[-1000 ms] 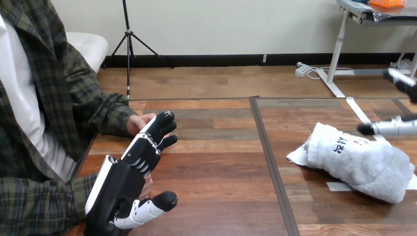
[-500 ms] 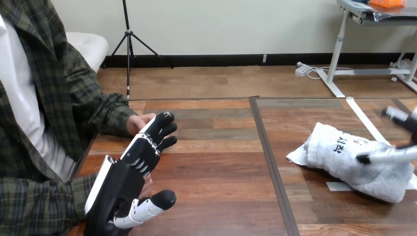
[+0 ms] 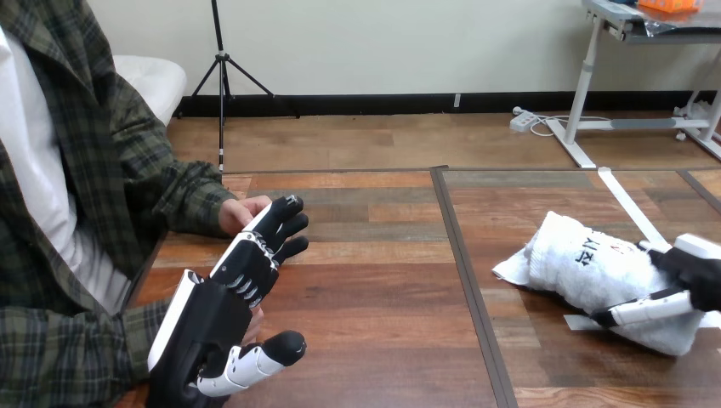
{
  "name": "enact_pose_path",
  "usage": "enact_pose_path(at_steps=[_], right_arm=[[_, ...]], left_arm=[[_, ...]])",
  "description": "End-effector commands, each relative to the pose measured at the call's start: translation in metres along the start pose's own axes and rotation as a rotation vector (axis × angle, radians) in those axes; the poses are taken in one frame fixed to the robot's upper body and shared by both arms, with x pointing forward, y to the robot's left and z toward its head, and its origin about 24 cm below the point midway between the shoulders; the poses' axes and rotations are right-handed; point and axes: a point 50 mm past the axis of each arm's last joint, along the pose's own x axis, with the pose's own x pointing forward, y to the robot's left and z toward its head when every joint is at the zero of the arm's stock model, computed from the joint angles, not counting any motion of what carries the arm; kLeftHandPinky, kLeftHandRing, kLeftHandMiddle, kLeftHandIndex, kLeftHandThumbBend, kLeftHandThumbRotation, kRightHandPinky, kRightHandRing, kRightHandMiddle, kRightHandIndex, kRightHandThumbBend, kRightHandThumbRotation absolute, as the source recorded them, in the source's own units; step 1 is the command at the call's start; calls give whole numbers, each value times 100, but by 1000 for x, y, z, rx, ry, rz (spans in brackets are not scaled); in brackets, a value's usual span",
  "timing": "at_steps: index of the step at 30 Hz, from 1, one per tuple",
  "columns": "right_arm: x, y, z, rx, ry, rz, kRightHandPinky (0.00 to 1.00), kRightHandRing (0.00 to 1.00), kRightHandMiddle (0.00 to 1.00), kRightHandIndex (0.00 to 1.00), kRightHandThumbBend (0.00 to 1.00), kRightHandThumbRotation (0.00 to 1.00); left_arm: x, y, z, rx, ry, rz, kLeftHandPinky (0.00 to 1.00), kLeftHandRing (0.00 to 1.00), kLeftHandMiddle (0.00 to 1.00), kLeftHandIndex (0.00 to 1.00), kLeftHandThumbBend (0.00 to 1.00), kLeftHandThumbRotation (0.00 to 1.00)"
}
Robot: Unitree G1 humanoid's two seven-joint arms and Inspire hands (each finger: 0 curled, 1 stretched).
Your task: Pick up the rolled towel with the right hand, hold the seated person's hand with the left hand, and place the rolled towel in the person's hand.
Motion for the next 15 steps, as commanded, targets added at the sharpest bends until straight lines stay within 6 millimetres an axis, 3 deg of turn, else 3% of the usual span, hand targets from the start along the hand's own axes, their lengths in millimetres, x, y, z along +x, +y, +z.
enact_pose_path(at_steps=[1,7,15], right_arm=[[16,-11,39,-10,-55,-22,82,100,100,100,98,48],[26,4,42,-30,-21,-2,86,100,100,100,97,45],[35,22,43,-59,27,37,88,100,100,100,99,50]], left_arm=[[16,4,13,18,-93,-4,87,92,93,90,100,59],[15,4,13,15,-94,-3,87,92,93,90,100,59],[13,3,14,21,-92,-3,87,92,93,90,100,58]])
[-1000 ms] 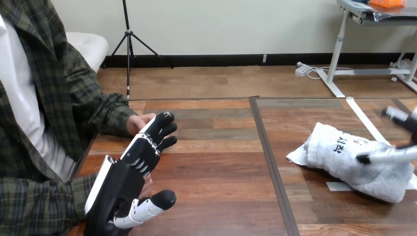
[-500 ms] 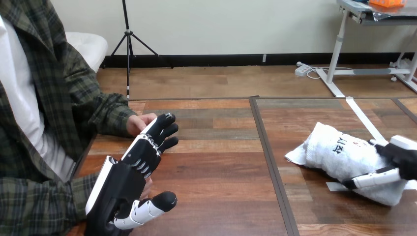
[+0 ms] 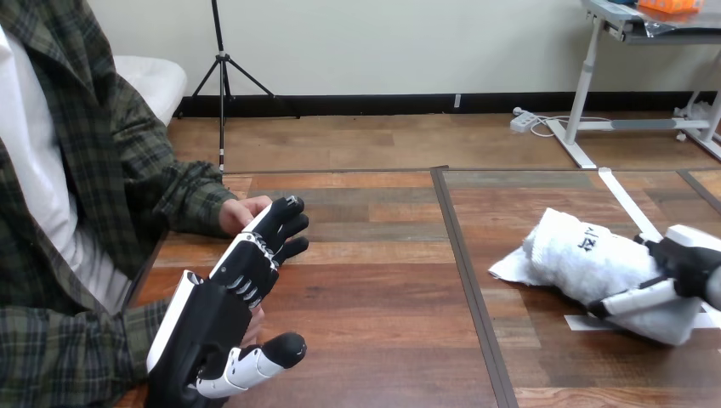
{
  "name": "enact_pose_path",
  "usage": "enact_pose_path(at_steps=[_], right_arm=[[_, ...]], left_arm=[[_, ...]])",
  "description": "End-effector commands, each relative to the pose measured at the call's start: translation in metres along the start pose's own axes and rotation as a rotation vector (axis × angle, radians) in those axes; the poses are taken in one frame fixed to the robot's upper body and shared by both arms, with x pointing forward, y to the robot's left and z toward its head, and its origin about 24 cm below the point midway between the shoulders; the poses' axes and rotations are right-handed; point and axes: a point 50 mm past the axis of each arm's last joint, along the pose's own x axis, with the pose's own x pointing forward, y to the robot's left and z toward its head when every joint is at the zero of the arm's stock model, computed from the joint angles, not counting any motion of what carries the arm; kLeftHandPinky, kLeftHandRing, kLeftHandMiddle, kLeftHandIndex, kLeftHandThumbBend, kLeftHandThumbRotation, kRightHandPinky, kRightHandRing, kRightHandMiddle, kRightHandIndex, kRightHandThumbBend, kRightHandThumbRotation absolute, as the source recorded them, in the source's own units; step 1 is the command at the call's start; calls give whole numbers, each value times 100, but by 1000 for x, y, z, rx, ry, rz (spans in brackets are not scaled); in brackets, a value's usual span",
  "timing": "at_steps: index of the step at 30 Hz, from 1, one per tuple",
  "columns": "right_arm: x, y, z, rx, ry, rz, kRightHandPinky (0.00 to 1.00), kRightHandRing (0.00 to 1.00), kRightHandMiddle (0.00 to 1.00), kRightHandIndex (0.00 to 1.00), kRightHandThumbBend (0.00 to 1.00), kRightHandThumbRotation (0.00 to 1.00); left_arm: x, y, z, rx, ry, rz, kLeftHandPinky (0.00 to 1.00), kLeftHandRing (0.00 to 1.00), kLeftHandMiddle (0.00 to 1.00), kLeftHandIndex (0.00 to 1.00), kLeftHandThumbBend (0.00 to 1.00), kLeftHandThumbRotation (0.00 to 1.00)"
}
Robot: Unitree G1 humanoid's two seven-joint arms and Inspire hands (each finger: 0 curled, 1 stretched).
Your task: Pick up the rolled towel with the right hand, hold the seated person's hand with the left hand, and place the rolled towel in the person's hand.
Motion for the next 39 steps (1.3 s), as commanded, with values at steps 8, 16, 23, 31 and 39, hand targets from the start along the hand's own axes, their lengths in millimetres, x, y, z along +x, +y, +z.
enact_pose_path(at_steps=[8,16,23,31,39], right_arm=[[13,38,33,-51,-22,87,92,100,100,100,100,53],[15,49,37,-118,-7,10,82,92,93,94,100,52],[14,56,38,-117,-58,-98,57,67,70,68,96,27],[14,59,40,-62,-63,-125,36,43,47,46,91,5],[14,60,43,-29,-70,-123,23,29,33,31,87,1]], left_arm=[[12,2,14,27,-90,4,87,91,93,90,100,59],[9,1,15,35,-88,14,86,91,93,90,100,60],[8,0,16,29,-89,22,86,92,93,90,100,60],[7,0,16,23,-94,22,86,92,93,90,100,61],[6,-1,15,22,-95,23,87,92,93,90,100,60]])
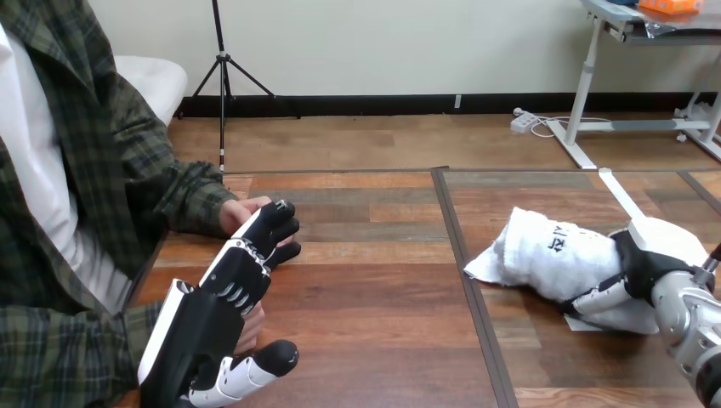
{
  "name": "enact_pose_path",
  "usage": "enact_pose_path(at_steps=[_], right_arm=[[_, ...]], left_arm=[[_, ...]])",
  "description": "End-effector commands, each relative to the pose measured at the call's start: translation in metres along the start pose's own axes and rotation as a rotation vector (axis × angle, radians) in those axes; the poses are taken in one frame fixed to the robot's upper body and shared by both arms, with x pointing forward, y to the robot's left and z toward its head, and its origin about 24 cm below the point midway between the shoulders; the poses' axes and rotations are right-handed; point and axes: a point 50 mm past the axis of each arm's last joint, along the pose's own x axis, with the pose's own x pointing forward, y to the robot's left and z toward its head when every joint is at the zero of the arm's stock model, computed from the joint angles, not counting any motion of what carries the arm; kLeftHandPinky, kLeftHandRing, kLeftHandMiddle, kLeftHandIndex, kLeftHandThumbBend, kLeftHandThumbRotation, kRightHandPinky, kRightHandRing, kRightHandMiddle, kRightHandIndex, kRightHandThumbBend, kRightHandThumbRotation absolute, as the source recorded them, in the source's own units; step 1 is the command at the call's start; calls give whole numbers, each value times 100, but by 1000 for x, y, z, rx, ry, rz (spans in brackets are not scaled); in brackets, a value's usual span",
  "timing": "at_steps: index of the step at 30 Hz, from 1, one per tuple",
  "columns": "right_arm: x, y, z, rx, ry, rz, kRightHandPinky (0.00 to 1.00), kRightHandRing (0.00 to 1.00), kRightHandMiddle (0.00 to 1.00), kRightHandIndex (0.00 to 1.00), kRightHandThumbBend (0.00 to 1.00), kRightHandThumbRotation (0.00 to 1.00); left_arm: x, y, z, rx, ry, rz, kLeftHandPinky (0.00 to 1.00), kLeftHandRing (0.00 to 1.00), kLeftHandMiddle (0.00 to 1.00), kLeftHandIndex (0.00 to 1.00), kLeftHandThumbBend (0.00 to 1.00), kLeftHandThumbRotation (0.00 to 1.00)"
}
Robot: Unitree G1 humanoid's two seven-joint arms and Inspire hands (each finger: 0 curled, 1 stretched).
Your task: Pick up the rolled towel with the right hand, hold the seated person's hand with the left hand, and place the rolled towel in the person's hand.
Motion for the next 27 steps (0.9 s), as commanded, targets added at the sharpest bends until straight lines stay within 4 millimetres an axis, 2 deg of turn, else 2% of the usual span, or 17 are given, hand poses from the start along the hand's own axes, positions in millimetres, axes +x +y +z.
enact_pose_path(at_steps=[1,4,13,27], right_arm=[[-3,26,15,32,-42,82,23,28,33,30,87,1],[-3,26,15,62,-53,76,20,25,29,28,85,0],[-3,21,15,135,-69,69,18,23,28,28,80,0],[-3,8,14,379,-116,25,22,26,28,26,78,0]], left_arm=[[14,0,10,15,-90,-7,87,92,93,90,100,60],[14,0,10,9,-84,-8,87,92,93,90,100,59],[15,1,10,20,-91,-5,87,92,93,90,100,60],[14,5,13,51,-84,2,86,91,93,90,100,61]])
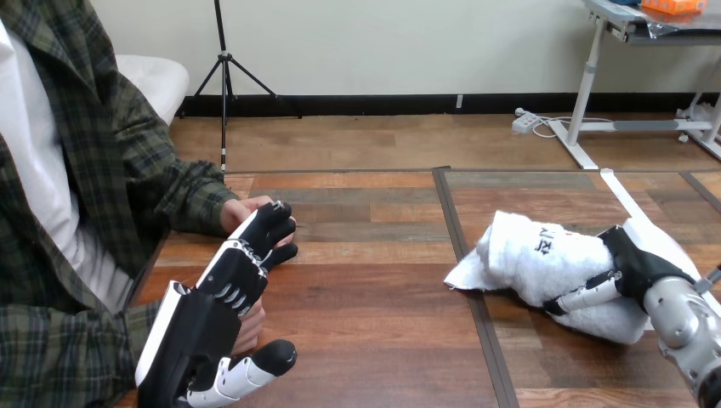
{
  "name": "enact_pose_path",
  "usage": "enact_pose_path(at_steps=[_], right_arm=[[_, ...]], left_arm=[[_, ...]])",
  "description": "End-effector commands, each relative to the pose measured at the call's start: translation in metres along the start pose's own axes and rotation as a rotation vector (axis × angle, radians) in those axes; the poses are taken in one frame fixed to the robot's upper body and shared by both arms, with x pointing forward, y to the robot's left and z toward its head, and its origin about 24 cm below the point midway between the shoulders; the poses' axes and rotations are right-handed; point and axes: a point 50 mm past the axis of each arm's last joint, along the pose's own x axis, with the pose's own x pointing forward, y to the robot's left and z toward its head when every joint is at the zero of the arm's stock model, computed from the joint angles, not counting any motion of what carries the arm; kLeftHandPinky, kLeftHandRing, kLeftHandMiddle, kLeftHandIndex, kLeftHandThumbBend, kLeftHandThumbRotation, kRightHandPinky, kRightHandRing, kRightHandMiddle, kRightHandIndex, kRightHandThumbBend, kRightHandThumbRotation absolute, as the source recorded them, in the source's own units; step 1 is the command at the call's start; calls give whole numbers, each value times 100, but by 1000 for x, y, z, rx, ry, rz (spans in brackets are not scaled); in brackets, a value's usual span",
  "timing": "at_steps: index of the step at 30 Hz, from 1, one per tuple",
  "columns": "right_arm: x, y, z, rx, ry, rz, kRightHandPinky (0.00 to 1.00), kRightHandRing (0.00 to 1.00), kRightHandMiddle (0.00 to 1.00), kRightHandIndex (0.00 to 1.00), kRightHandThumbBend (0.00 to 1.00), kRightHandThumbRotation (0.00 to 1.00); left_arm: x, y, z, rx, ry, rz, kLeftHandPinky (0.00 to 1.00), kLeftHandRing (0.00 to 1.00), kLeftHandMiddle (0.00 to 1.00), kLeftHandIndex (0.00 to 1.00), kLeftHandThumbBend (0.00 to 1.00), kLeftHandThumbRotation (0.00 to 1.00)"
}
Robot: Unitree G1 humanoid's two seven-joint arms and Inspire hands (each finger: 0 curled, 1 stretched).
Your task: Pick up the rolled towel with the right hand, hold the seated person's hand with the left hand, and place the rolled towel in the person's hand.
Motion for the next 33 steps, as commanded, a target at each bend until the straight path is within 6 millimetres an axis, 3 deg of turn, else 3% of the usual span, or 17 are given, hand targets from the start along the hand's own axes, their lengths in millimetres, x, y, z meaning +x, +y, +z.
enact_pose_path(at_steps=[1,12,25,33], right_arm=[[1,5,10,134,-46,17,22,26,28,26,78,0],[1,-6,12,203,-94,-33,21,25,29,26,78,0],[-1,-20,23,440,-223,-26,19,22,28,27,72,0],[-4,-25,28,553,-301,-7,14,18,24,24,70,0]], left_arm=[[15,5,13,49,-89,-10,86,91,92,90,100,61],[14,11,17,98,-66,-11,85,91,93,90,100,58],[12,23,21,148,-51,-1,85,90,92,90,100,54],[10,35,28,319,-65,-12,83,90,92,91,100,56]])
